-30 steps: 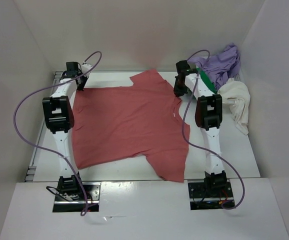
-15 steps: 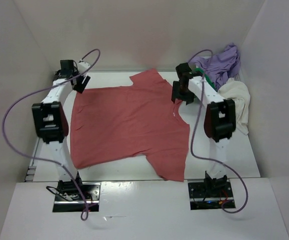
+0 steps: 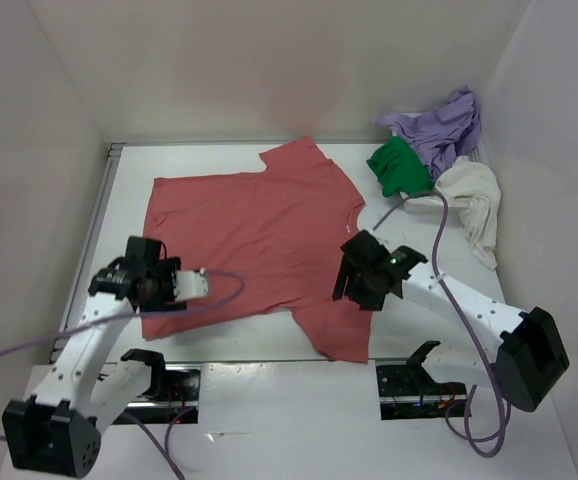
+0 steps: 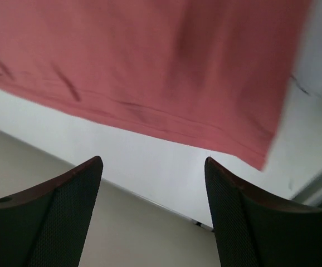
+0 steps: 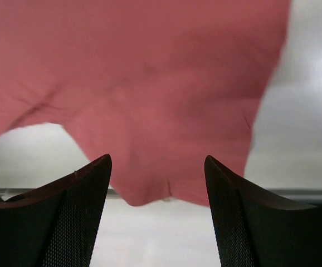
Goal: Fold and stack the t-shirts
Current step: Grap the side of the flattened tshirt closest away from the robot with both arms
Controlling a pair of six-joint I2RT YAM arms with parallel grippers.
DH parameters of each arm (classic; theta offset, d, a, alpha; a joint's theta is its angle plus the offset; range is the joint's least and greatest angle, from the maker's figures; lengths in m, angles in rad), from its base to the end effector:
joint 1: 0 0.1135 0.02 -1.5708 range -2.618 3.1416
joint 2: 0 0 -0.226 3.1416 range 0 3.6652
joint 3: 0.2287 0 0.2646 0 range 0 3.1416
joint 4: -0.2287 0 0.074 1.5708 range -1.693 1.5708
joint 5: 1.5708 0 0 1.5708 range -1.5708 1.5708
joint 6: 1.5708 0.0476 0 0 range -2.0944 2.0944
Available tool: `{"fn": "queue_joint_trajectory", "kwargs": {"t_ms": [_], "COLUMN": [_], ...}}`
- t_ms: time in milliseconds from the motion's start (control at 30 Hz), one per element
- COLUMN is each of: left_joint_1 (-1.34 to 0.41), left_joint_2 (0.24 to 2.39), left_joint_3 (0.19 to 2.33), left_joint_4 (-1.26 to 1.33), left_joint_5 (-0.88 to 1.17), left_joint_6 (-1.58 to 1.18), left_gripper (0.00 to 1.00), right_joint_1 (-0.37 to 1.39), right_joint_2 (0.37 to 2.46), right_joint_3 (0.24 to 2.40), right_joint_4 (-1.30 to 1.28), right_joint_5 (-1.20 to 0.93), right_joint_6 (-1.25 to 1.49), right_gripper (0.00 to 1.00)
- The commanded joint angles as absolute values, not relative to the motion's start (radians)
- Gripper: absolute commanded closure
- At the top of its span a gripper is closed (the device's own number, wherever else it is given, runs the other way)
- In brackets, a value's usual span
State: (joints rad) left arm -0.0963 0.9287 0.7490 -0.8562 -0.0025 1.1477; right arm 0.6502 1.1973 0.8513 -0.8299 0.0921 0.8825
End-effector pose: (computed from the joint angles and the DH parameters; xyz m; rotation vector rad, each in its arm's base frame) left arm 0.2100 -0.0202 0.2028 1.5469 2.1592 0.3681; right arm 0.1993 0.1460 0.1809 0.3476 2.7576 0.2933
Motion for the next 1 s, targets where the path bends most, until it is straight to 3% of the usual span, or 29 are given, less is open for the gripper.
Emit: {"fn": "queue_joint_trajectory", "kwargs": {"t_ms": [0, 133, 233, 367, 500, 700, 833, 967], "left_joint_1": [-0.139, -0.166, -0.166, -0.166, -0.19, -0.232, -0.282, -0.302], "left_joint_2": [0.732, 0.508, 0.471, 0.644, 0.846, 0.906, 1.002, 1.039], "left_joint_3": [0.601, 0.427, 0.403, 0.417, 0.462, 0.472, 0.423, 0.425], "left_joint_4": [-0.982, -0.951, -0.916, -0.905, -0.905, -0.856, -0.666, -0.646], "left_joint_5": [-0.054, -0.172, -0.14, -0.066, 0.003, 0.043, -0.021, -0.032], "left_joint_6": [1.43, 1.596, 1.649, 1.658, 1.709, 1.732, 1.7, 1.663], "left_gripper": [0.19, 0.19, 0.19, 0.19, 0.18, 0.17, 0.17, 0.17], "right_joint_1": [0.692, 0.706, 0.715, 0.724, 0.773, 0.945, 1.044, 1.086], "right_joint_2": [1.063, 0.927, 0.856, 0.873, 1.021, 1.186, 1.322, 1.396], "right_joint_3": [0.75, 0.64, 0.615, 0.615, 0.624, 0.673, 0.747, 0.794], "right_joint_4": [-0.779, -0.853, -0.896, -0.896, -0.896, -0.948, -1.02, -1.081], "right_joint_5": [0.104, 0.139, 0.149, 0.14, 0.14, 0.152, 0.182, 0.192], "right_joint_6": [1.176, 1.293, 1.35, 1.384, 1.426, 1.61, 1.704, 1.747], "right_gripper": [0.28, 0.28, 0.28, 0.28, 0.23, 0.09, 0.07, 0.02]}}
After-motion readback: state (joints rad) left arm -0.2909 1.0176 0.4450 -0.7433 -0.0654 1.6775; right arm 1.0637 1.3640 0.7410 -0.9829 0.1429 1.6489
